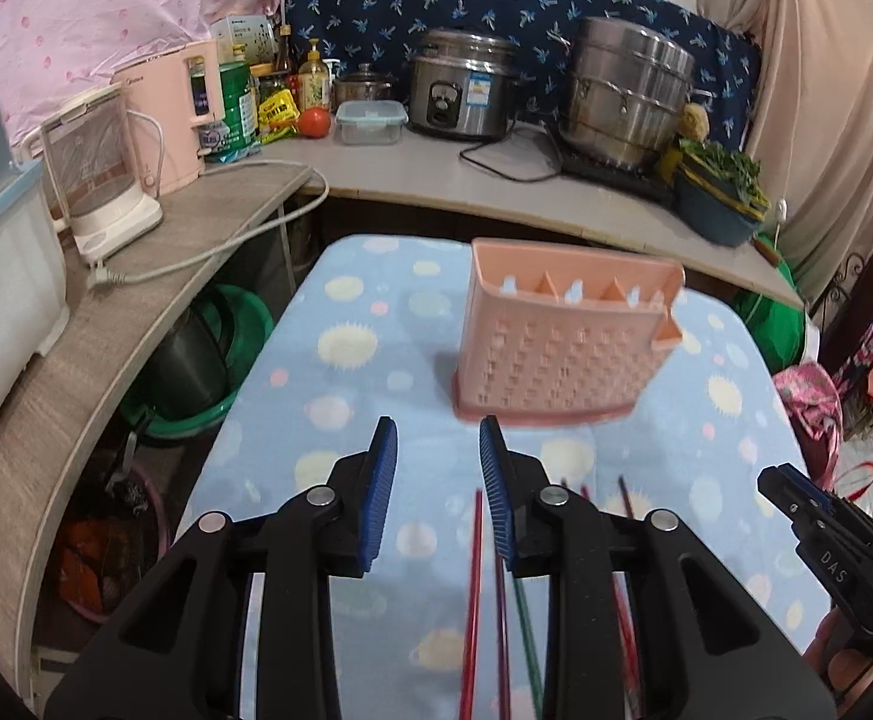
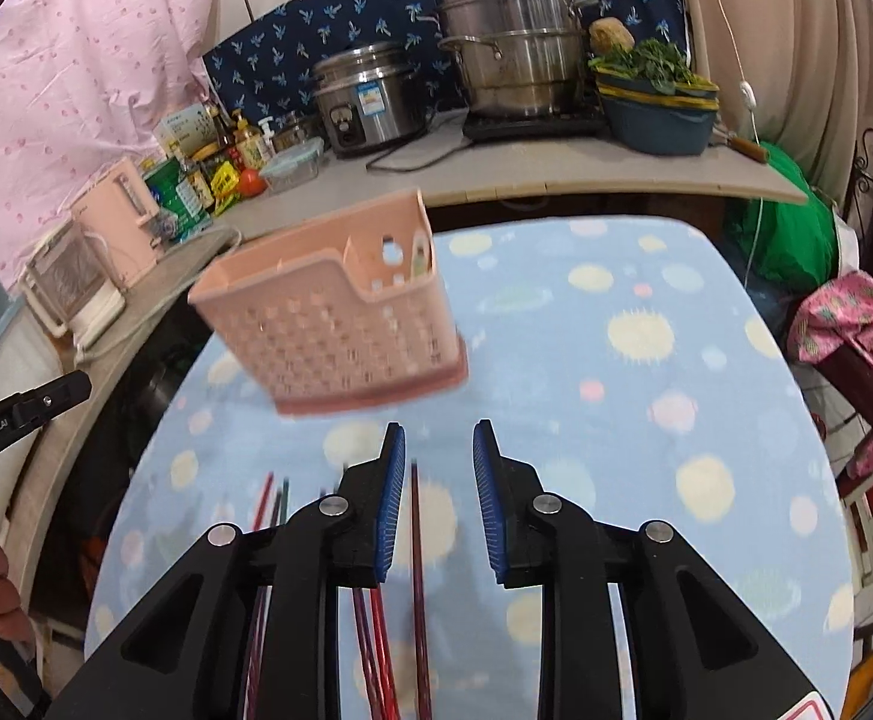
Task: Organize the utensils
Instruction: 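Open both tools to drop the spoons into the pink basket, then close the left tool on a red chopstick while the right tool grasps a dark red chopstick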
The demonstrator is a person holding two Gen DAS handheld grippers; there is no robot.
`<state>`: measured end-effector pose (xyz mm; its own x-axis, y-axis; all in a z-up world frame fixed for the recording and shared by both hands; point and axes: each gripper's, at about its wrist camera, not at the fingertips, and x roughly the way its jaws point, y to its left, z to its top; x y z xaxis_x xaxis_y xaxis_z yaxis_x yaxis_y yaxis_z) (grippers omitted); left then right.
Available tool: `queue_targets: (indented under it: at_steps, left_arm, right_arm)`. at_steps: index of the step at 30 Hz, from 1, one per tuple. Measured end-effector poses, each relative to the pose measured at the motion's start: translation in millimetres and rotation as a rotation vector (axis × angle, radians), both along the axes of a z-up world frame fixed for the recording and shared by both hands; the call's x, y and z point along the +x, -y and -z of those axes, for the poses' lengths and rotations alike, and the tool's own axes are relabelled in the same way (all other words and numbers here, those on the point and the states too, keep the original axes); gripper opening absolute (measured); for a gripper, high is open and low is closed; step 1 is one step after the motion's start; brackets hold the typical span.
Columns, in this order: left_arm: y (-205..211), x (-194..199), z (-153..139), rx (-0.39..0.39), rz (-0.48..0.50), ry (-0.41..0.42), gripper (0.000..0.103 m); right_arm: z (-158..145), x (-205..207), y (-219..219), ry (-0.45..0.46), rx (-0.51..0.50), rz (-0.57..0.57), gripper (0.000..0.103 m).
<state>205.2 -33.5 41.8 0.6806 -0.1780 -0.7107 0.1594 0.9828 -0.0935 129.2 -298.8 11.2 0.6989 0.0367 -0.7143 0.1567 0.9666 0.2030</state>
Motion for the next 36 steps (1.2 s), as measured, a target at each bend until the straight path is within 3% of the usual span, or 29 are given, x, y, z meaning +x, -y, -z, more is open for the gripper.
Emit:
queue_targets:
  at_steps: [16,36]
  left_arm:
    - [-20.7,-88.3,70.1,0.033,0.005,-0.116,0.030]
    - [-15.5,-122.9,113.5,0.038,0.031,-0.207,0.035]
  right_arm:
    - [56.2,-86.4,-28.8,-0.125,-0.018,-0.031,0.023]
    - [92.1,-100.7,-46.2,-0.202,-0.022,-0.072,0.021]
